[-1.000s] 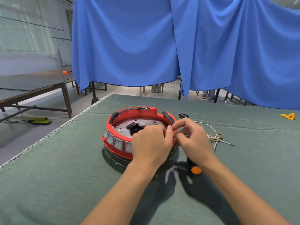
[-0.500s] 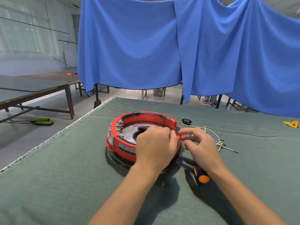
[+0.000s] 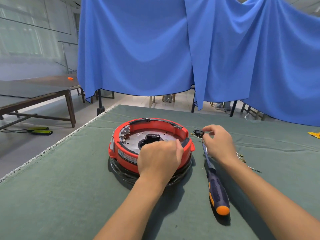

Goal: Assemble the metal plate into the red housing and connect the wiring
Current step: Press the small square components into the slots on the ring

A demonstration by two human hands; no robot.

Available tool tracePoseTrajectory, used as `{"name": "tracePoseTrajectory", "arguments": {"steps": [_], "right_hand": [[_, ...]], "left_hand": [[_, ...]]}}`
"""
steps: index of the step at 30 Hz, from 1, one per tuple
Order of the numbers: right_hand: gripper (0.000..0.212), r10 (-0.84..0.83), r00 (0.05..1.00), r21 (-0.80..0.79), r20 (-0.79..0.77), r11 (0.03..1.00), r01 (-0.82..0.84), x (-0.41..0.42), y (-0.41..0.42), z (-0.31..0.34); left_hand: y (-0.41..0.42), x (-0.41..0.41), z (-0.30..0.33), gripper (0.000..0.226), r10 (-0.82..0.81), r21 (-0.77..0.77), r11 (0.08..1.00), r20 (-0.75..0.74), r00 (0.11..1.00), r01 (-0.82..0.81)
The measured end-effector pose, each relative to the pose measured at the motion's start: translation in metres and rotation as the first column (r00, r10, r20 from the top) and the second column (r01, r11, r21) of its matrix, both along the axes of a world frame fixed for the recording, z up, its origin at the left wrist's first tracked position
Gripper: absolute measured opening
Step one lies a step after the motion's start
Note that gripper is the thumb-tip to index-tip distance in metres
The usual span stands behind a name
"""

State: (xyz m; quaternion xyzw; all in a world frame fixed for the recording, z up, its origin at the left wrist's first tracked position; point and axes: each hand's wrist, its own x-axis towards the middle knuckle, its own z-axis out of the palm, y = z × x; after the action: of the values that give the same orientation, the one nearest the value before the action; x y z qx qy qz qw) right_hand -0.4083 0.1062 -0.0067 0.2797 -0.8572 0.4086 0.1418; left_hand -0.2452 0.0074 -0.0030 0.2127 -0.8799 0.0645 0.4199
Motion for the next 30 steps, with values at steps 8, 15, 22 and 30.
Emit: {"name": "tracePoseTrajectory", "arguments": {"steps": [8, 15, 22, 30], "right_hand": [[0.046, -0.151, 0.983, 0.357, 0.102, 0.928, 0.105, -0.072, -0.038, -0.020], [0.027, -0.193, 0.981, 0.239, 0.015, 0.953, 0.184, -0.069, -0.047, -0.028], [0.014, -0.012, 0.982, -0.340, 0.190, 0.937, 0.077, -0.006, -0.021, -0.012], [0.029, 0.028, 0.957, -0.516, 0.288, 0.847, 0.130, 0.048, 0.025, 0.009]], "left_hand": [[-0.014, -0.010, -0.004, 0.045, -0.030, -0.002, 1.000, -0.013, 0.999, 0.030], [-0.048, 0.002, -0.001, 0.040, -0.130, 0.202, 0.973, 0.068, 0.989, 0.114], [-0.044, 0.010, -0.002, 0.034, -0.096, 0.248, 0.961, -0.112, 0.989, 0.122], [-0.004, 0.008, -0.010, 0.043, -0.280, 0.166, 0.947, 0.010, 0.960, 0.274]]}}
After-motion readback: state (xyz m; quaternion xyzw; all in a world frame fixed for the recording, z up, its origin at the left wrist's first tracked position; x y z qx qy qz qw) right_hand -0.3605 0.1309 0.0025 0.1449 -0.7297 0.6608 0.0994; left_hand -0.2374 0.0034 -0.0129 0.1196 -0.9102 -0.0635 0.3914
